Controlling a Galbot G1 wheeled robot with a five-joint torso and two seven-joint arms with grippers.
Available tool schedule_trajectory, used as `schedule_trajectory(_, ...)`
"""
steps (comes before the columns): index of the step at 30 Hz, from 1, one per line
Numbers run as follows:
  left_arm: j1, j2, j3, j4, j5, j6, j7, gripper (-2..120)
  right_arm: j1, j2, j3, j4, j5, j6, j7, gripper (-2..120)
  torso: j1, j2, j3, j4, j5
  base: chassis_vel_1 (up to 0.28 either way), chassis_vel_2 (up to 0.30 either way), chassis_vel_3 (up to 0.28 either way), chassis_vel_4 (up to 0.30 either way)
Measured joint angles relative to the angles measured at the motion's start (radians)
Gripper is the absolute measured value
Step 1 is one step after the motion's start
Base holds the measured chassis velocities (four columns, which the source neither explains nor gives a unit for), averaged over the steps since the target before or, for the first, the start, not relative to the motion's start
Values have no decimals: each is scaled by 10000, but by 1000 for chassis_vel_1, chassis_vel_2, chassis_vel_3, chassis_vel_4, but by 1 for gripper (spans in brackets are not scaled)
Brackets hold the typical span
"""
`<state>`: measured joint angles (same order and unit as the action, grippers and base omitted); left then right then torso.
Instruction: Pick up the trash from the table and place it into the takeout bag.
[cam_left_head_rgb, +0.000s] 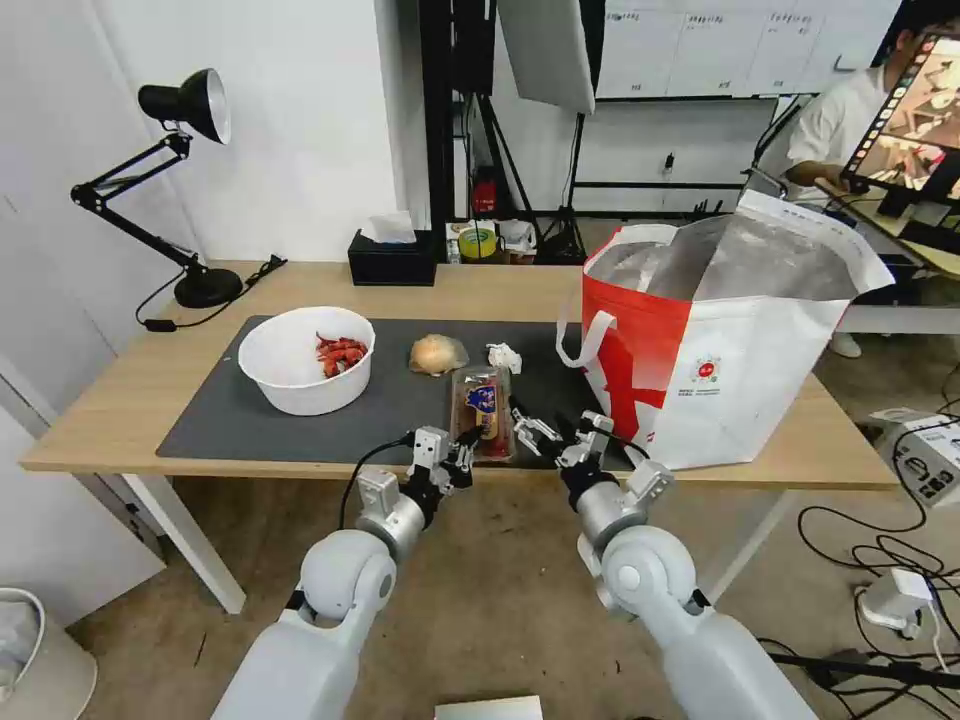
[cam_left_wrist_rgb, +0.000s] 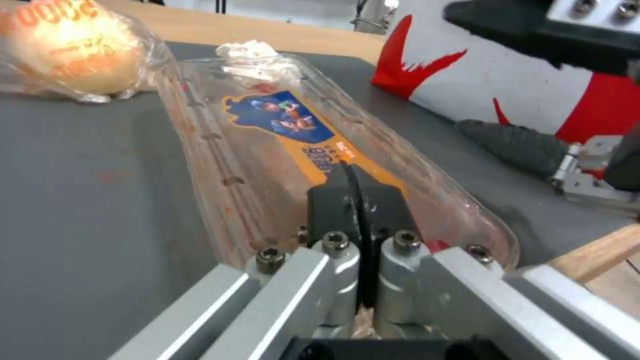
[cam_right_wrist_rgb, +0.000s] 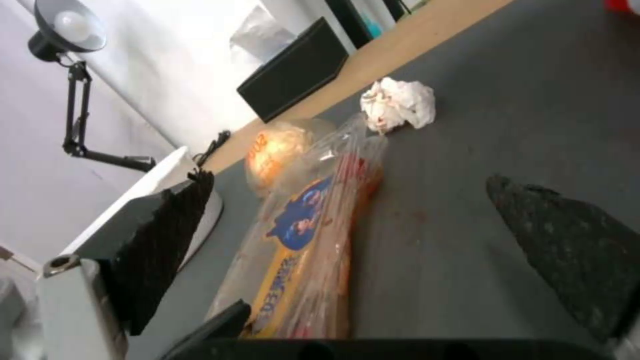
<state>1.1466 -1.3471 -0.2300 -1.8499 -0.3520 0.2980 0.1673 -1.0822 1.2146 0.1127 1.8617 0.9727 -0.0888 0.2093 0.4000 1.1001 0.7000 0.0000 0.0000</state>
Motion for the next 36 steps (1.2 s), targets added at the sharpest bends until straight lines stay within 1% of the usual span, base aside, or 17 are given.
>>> schedule_trajectory(6,-17,35,5,20,0,-9,0,0,252,69,-87,-185,167,-98,107,100,-1,0,0,0,0,0,0,0,0)
schedule_trajectory(18,-73,27,20,55,-6,-16,-3,0,930,200,-412,-611,524,-769,628,99,-1,0,0,0,0,0,0,0,0)
schedule_trajectory(36,-110,-5,29,177,-20,-35,0,0,1513,472,-969,-1183,539,-884,707,98,0,-1,0,0,0,0,0,0,0)
